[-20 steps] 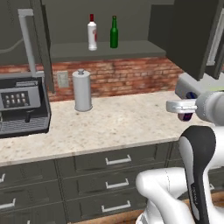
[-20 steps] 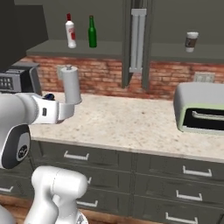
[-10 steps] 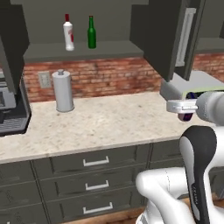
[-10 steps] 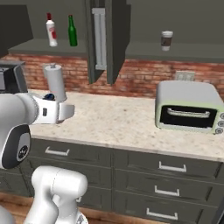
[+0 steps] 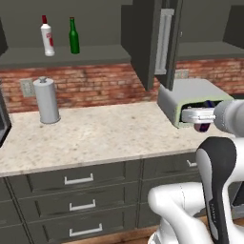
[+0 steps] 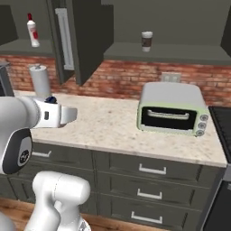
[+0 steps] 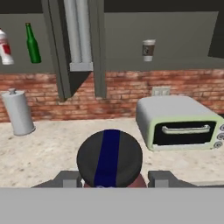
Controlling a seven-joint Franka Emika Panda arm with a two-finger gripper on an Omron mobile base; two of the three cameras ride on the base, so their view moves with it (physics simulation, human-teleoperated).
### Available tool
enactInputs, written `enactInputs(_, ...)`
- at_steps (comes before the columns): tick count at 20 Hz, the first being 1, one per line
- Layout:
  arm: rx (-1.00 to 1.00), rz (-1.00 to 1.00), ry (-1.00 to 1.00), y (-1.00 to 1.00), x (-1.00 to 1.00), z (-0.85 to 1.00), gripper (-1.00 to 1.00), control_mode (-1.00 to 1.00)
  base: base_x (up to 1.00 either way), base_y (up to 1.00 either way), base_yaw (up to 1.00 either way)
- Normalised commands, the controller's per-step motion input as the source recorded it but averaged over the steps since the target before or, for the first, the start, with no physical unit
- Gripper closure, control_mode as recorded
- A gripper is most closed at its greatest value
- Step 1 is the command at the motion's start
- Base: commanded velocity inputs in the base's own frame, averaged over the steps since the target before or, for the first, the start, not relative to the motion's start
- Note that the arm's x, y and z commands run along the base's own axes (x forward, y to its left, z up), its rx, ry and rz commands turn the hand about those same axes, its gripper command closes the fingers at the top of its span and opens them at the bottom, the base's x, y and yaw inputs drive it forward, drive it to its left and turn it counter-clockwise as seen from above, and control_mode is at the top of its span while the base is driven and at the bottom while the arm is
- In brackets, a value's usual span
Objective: Sort all alcoholic drinks to one cabinet, and non-alcoholic drinks to the other.
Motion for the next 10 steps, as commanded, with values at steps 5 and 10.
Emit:
enactInputs(5,0.0,0.0,0.0,0.0,0.0,0.0,1.0,1.0,0.04,-0.51,0.02)
enactInputs(10,0.0,0.0,0.0,0.0,0.0,0.0,1.0,1.0,0.4,-0.44,0.0)
